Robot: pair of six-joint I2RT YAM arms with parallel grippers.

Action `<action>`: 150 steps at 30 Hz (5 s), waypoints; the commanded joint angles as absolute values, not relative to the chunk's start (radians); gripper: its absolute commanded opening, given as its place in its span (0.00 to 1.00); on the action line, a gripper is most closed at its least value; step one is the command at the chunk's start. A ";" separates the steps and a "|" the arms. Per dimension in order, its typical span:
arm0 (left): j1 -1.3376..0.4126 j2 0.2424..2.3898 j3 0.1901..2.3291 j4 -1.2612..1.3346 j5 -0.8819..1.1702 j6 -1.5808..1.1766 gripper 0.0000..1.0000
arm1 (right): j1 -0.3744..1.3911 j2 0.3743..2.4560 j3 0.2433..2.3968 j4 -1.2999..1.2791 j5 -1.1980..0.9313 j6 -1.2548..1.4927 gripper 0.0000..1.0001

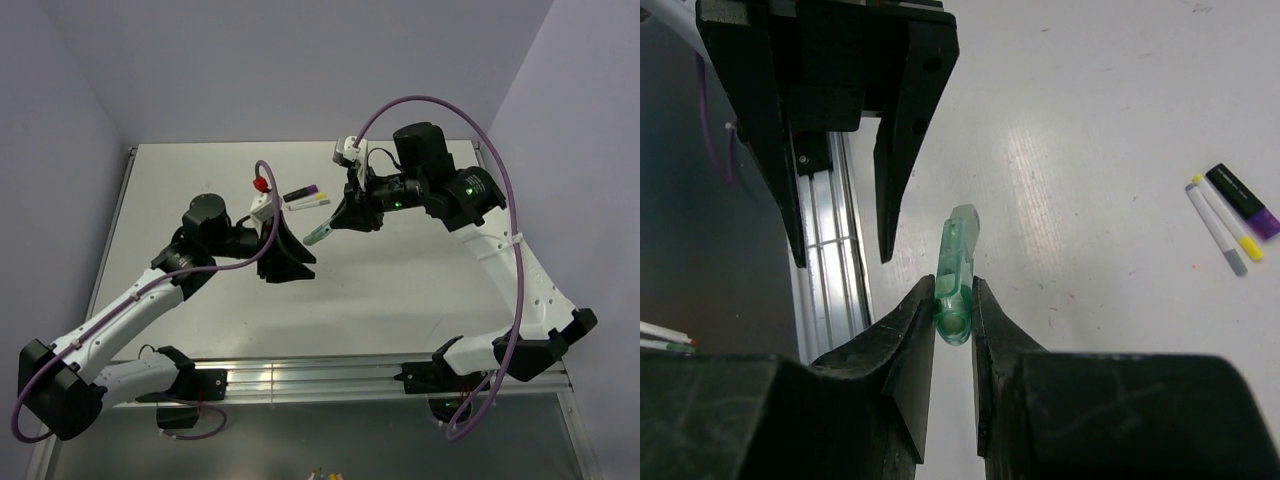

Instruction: Insert the pens into the pen caps

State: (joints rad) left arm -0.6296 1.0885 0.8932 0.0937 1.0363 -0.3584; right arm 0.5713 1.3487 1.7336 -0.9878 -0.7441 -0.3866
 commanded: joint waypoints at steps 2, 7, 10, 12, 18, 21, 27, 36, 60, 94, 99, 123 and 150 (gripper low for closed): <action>-0.612 1.049 0.862 0.153 0.968 -0.367 0.53 | 0.568 1.322 1.750 -0.959 -0.738 -0.397 0.00; -0.606 1.032 0.885 0.032 0.835 -0.169 0.57 | 0.568 1.319 1.747 -0.962 -0.742 -0.408 0.00; -0.577 1.028 0.871 0.034 0.844 -0.095 0.56 | 0.568 1.313 1.744 -0.963 -0.749 -0.411 0.00; -0.546 1.037 0.867 0.044 0.899 -0.066 0.56 | 0.566 1.313 1.743 -0.963 -0.756 -0.413 0.00; -0.541 1.084 0.893 0.034 0.962 -0.011 0.53 | 0.569 1.316 1.749 -0.966 -0.791 -0.410 0.00; -0.543 1.103 0.900 0.055 0.989 -0.011 0.49 | 0.571 1.321 1.753 -0.968 -0.811 -0.410 0.00; -0.543 1.112 0.904 0.103 0.986 -0.040 0.42 | 0.574 1.330 1.763 -0.971 -0.818 -0.410 0.00; -0.543 1.121 0.900 0.166 0.999 -0.089 0.24 | 0.577 1.335 1.763 -0.969 -0.819 -0.413 0.00; -0.557 1.120 0.927 0.256 1.023 -0.166 0.00 | 0.603 1.341 1.726 -0.966 -0.790 -0.430 0.00; -0.560 1.115 0.937 0.446 1.034 -0.304 0.00 | 0.686 1.370 1.520 -0.881 -0.854 -0.397 0.00; -0.560 1.121 0.951 0.477 1.029 -0.321 0.00 | 0.706 1.384 1.488 -0.879 -0.844 -0.400 0.00; -0.552 1.077 0.942 0.374 0.966 -0.304 0.00 | 0.680 1.397 1.532 -0.879 -0.759 -0.382 0.00; -0.566 1.564 1.347 -0.491 0.283 0.491 0.00 | 0.302 1.302 1.628 -0.865 -0.839 -0.308 0.67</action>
